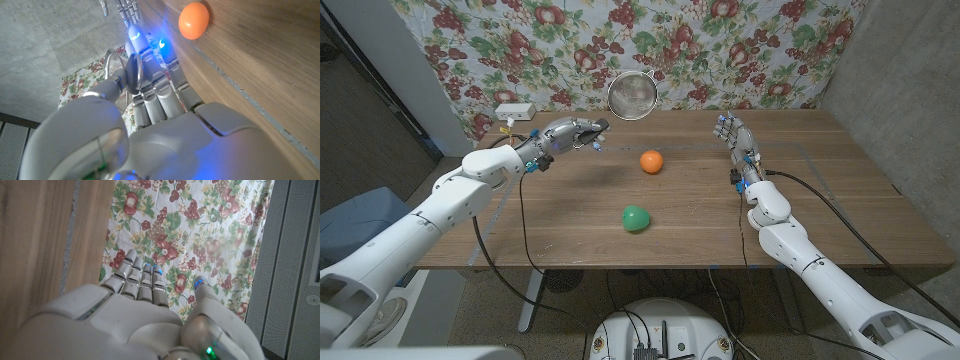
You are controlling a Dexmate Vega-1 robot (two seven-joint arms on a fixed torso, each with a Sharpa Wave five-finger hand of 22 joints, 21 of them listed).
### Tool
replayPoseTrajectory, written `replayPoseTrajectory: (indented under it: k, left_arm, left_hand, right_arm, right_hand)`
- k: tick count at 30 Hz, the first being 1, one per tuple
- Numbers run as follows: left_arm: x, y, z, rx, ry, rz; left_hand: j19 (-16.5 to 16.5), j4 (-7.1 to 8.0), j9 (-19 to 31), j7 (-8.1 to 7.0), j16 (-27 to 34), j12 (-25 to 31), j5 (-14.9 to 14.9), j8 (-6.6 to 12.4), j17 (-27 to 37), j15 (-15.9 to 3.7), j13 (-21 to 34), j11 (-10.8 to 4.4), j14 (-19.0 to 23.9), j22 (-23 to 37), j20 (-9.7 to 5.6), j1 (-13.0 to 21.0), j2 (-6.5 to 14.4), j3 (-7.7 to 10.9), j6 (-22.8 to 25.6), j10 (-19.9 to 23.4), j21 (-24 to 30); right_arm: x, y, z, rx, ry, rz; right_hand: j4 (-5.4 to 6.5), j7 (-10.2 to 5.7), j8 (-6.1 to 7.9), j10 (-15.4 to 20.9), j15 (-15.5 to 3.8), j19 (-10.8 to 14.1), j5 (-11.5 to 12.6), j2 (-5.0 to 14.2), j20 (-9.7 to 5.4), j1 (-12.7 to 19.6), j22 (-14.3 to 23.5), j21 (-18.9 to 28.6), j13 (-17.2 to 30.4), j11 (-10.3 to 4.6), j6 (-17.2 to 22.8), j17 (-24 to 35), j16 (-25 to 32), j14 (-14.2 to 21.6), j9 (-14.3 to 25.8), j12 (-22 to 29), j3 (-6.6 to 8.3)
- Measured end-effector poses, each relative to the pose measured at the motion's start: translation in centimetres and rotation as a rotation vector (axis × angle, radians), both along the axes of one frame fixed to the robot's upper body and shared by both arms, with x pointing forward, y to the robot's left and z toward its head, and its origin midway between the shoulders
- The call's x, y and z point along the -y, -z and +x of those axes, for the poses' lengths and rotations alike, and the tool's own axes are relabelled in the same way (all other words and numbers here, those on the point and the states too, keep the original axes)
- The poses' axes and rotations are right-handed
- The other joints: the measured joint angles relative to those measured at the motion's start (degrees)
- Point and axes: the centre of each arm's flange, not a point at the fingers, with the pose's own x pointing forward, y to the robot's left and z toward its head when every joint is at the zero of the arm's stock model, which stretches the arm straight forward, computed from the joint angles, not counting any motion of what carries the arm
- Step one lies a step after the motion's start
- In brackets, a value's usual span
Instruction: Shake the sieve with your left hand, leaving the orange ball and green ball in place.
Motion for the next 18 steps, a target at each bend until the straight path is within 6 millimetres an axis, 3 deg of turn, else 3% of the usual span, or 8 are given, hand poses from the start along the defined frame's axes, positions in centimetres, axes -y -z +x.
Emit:
replayPoseTrajectory:
  k: [18]
  left_arm:
    - [0.23,-0.26,0.14,0.022,0.025,0.002]
  left_hand:
    - [0.00,0.87,0.01,-0.20,0.00,0.00,1.24,-0.04,0.53,-0.30,0.37,-0.20,0.12,0.01,0.00,-0.32,-0.43,0.41,0.03,0.20,-0.44]
  right_arm:
    - [-0.05,-0.06,0.28,0.000,-0.002,0.005]
  right_hand:
    - [0.00,0.00,0.00,0.00,0.00,-0.01,0.00,0.30,0.00,0.31,0.00,-0.41,0.01,0.00,0.00,0.01,0.00,0.00,0.00,0.00,0.00]
